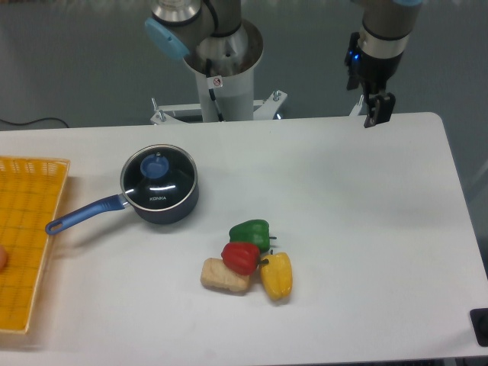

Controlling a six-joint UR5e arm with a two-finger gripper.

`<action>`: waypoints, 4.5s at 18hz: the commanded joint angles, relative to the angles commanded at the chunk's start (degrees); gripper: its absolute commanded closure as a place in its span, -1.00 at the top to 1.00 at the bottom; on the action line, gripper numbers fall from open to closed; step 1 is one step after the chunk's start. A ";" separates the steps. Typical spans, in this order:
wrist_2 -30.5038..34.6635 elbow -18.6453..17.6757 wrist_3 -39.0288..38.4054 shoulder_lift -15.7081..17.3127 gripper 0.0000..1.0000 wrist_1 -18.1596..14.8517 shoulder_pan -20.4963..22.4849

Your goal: Open the lid

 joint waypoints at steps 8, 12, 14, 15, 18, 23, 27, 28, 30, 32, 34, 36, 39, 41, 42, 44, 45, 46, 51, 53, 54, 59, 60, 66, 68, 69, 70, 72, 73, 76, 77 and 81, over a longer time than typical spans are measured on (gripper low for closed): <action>0.26 -0.44 -2.98 0.09 1.00 -0.18 -1.23; -0.35 -3.60 -5.27 0.44 1.00 0.35 -0.97; -0.18 -3.60 -5.36 0.53 1.00 0.44 -1.23; -0.26 -3.52 -5.97 0.44 1.00 0.35 -1.23; -0.35 -3.60 -11.06 0.27 1.00 0.00 -2.45; -0.35 -3.69 -21.68 -0.09 1.00 -0.18 -7.80; -0.35 -4.31 -37.67 -0.53 1.00 -0.26 -15.27; -0.61 -4.65 -39.53 -0.61 1.00 -0.18 -16.68; -0.70 -5.36 -40.60 -0.27 1.00 -0.09 -19.06; -1.05 -5.45 -45.06 -0.18 1.00 0.00 -20.99; -1.23 -5.45 -48.24 -0.09 1.00 0.18 -22.84; -2.28 -5.45 -49.21 0.09 1.00 0.18 -24.51; -2.03 -6.76 -50.10 0.09 1.00 0.53 -27.41; -1.23 -6.33 -46.61 -0.35 1.00 0.62 -29.08; -1.23 -6.15 -44.58 -0.61 1.00 0.70 -29.70; -1.32 -6.15 -42.29 -1.14 1.00 0.70 -31.80; -1.14 -5.72 -41.06 -1.49 1.00 0.70 -33.03; -0.88 -5.10 -39.83 -1.76 1.00 0.53 -33.83; 1.93 -4.40 -35.95 -4.83 1.00 0.79 -39.54; 3.60 -4.13 -36.04 -6.32 1.00 2.36 -42.17; 3.86 -4.22 -36.12 -6.85 1.00 3.85 -44.10; 5.18 -5.89 -37.09 -6.16 1.00 10.45 -47.80; 5.19 -5.89 -37.18 -5.80 1.00 10.46 -48.42; 6.50 -8.61 -38.50 -1.32 1.00 10.81 -48.96; 8.25 -9.31 -38.50 -0.79 1.00 10.81 -48.96; 8.78 -9.40 -38.58 -0.88 1.00 10.98 -48.96; 8.88 -9.49 -38.58 -1.05 1.00 11.07 -48.96; 9.31 -9.67 -38.67 -1.40 1.00 11.25 -49.13; 9.75 -9.93 -38.76 -1.49 1.00 12.12 -49.83; 10.72 -12.82 -40.42 -1.23 1.00 17.12 -50.71; 11.42 -13.35 -40.69 -1.40 1.00 17.83 -51.41; 13.27 -14.33 -41.57 -1.49 1.00 18.54 -51.94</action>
